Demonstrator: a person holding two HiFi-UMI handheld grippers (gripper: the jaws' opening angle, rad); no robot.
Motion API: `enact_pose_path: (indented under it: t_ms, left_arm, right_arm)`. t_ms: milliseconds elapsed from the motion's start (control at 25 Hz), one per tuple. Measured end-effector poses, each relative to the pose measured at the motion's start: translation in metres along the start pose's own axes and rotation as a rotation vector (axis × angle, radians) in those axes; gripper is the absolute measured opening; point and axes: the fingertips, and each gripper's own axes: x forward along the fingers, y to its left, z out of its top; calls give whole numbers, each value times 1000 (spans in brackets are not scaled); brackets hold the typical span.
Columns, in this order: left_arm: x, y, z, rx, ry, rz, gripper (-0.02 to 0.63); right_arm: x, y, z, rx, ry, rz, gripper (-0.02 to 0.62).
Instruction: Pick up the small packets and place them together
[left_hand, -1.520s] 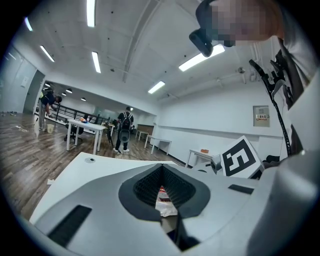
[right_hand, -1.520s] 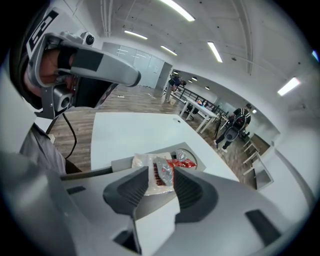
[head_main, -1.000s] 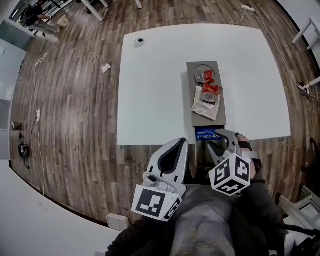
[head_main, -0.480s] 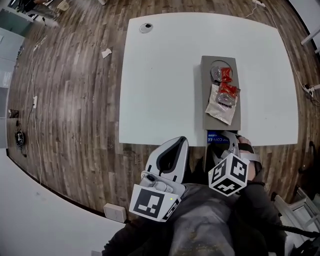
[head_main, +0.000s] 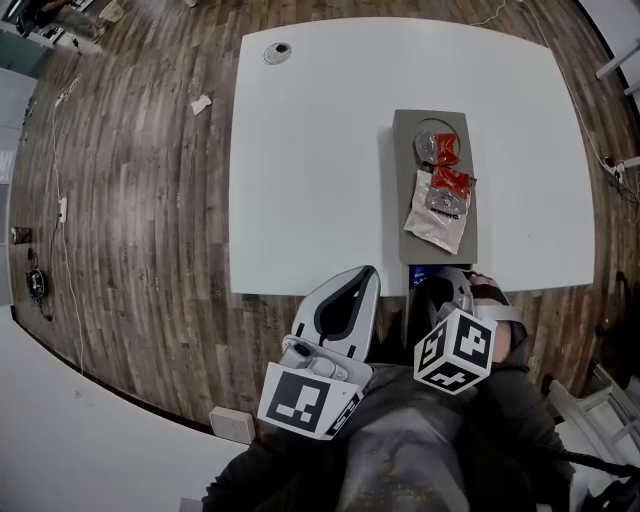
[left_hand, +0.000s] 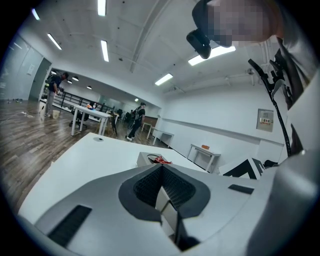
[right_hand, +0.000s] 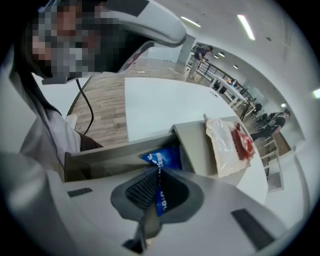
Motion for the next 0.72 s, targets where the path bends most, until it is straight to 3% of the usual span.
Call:
enact_pose_path:
  t_ms: [440,720]
  left_arm:
    - [-32,-44,13,59,-59,-5,3]
    - [-54,-88,33,139,-126,-27,3]
  right_arm:
    - [-49,38,0,-20,-123,-7,15]
    - [-91,59,-1,-45,-213,-44,15]
